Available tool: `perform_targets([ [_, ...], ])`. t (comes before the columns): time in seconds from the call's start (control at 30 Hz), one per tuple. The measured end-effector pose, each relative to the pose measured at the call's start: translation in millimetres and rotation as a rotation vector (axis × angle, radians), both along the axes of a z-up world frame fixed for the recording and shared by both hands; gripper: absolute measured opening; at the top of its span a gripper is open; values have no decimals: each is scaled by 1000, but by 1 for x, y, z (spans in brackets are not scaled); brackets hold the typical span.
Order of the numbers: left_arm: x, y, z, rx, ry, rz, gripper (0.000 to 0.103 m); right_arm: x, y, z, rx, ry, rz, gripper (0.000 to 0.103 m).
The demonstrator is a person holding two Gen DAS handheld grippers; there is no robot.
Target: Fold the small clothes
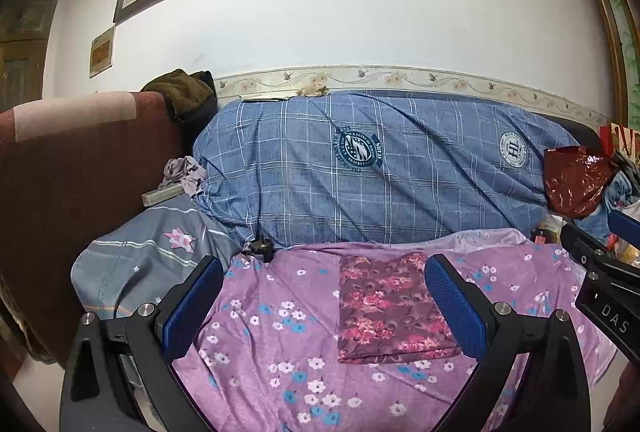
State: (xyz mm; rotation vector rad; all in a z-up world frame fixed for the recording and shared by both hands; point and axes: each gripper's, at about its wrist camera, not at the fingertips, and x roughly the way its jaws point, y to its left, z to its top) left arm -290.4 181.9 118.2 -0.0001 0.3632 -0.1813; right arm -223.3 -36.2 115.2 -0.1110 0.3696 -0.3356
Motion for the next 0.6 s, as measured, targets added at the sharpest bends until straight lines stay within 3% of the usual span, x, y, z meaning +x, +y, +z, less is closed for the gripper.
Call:
perform_targets([
  [0.6,3,-1,-2,-9,-5,9,102,7,0,-1,-1,3,7,70],
])
